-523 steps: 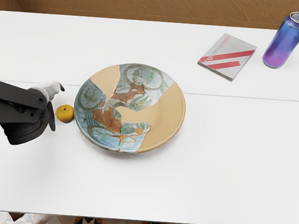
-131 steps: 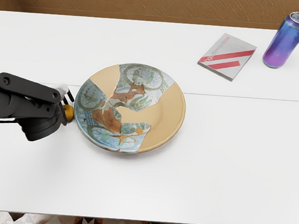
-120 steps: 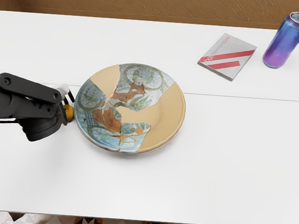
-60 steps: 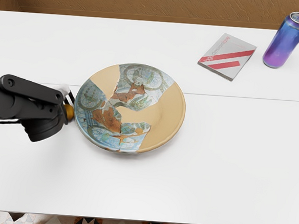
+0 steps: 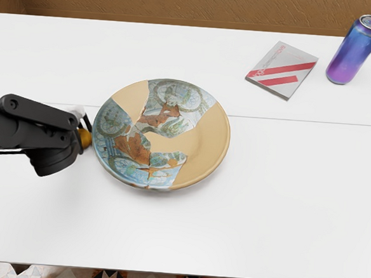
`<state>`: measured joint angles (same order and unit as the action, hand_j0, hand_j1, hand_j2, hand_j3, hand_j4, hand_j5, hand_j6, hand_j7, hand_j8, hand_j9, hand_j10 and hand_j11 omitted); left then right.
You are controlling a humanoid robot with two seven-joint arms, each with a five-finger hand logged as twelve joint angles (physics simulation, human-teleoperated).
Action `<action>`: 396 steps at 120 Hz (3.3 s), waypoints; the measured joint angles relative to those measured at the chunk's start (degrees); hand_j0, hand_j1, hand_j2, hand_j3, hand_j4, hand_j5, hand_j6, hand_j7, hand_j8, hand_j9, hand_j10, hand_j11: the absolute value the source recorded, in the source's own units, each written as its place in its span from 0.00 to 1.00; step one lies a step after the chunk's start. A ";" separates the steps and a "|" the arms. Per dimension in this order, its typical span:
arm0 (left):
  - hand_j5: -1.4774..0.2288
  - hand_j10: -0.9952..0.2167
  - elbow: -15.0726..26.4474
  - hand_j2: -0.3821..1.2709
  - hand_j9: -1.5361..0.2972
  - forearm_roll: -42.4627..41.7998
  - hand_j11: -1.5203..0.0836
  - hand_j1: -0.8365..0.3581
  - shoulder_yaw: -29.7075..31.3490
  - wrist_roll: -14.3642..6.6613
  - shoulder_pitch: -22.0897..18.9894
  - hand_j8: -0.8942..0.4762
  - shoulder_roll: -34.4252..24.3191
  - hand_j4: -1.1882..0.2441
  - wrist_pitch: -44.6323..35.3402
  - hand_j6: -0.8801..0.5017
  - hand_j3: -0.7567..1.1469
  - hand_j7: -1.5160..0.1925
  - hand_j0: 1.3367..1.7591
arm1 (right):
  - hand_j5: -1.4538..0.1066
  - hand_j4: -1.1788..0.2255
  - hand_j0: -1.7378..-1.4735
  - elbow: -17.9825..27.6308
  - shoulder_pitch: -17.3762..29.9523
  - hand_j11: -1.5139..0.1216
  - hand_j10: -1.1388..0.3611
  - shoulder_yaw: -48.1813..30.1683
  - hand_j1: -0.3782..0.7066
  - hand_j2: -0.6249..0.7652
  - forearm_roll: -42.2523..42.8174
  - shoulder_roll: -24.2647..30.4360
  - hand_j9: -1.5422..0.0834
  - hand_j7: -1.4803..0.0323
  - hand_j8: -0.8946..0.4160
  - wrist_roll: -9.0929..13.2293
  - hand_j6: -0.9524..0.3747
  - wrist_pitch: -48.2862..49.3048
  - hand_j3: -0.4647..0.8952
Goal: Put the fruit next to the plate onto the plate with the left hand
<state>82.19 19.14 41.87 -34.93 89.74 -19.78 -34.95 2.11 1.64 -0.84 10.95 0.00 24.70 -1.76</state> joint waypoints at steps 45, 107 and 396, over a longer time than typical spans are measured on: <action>0.33 0.27 -0.13 0.31 0.32 -0.44 0.35 0.51 0.28 -0.03 0.07 0.33 -0.09 0.37 0.01 0.33 0.40 0.34 0.73 | 0.93 0.84 0.30 0.00 0.02 0.93 0.76 0.01 0.03 0.45 -0.01 0.00 0.95 0.98 0.68 0.00 0.72 0.00 0.34; 0.21 0.17 -0.29 0.49 0.25 -1.07 0.28 0.43 0.93 -0.08 0.87 0.39 -2.09 0.42 0.14 0.39 0.40 0.25 0.75 | 0.93 0.84 0.30 0.00 0.01 0.93 0.76 0.00 0.03 0.45 0.00 0.00 0.95 0.98 0.68 0.00 0.72 0.00 0.34; 0.34 0.28 1.95 0.46 0.36 -1.02 0.40 0.44 -10.66 -0.05 8.30 0.30 4.57 0.34 -0.02 0.32 0.40 0.37 0.76 | 0.93 0.84 0.30 0.00 0.01 0.93 0.76 0.00 0.03 0.45 -0.01 0.00 0.95 0.98 0.68 0.00 0.72 0.00 0.34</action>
<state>84.14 18.12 31.21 -34.98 98.04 -15.21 -34.97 2.11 1.65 -0.84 10.94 0.00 24.70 -1.76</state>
